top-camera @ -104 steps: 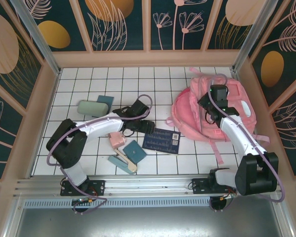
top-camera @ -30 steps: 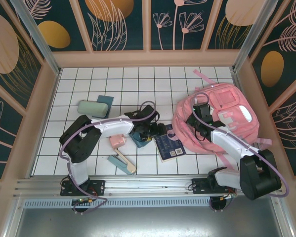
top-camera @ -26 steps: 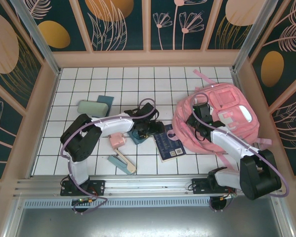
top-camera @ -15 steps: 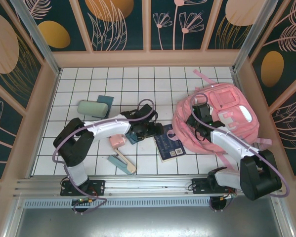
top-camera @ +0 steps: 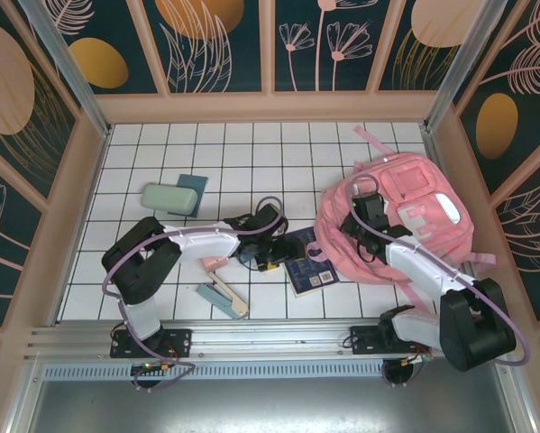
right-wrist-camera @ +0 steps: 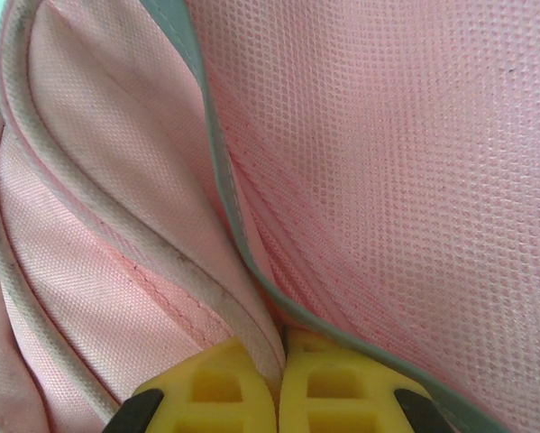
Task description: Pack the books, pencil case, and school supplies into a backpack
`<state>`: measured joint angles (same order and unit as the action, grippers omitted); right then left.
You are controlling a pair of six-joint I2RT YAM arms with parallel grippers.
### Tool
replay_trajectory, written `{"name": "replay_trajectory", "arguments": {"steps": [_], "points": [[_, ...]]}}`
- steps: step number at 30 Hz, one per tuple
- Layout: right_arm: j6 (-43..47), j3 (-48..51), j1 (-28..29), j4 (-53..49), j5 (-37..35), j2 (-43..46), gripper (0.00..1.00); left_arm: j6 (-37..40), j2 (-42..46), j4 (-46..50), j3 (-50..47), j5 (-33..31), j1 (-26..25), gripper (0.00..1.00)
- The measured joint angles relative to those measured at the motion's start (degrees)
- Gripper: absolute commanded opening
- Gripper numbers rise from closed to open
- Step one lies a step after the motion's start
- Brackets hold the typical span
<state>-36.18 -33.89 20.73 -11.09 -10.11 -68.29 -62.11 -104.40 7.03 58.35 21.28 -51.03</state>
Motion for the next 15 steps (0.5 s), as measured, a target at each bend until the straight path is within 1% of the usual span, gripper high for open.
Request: {"name": "replay_trajectory", "arguments": {"steps": [4, 8, 11, 15], "points": [[-0.20, 1.20, -0.07, 1.75, 0.92, 0.00, 0.00, -1.25, -0.92, -1.68, 0.22, 2.32, 0.92, 0.81], [-0.35, 1.84, -0.11, 2.82, 1.22, -0.35, 0.00, -2.91, -0.92, -4.57, -0.74, 2.99, 1.51, 0.79], [-0.39, 1.92, -0.11, 3.34, 1.36, -1.03, 0.00, -4.39, -0.15, -8.59, -2.75, 3.23, 1.73, 0.76], [-0.39, 1.95, -0.15, 3.72, 1.62, -1.77, 0.00, -6.73, 1.31, -16.31, -5.44, 3.85, 1.81, 0.71]]}}
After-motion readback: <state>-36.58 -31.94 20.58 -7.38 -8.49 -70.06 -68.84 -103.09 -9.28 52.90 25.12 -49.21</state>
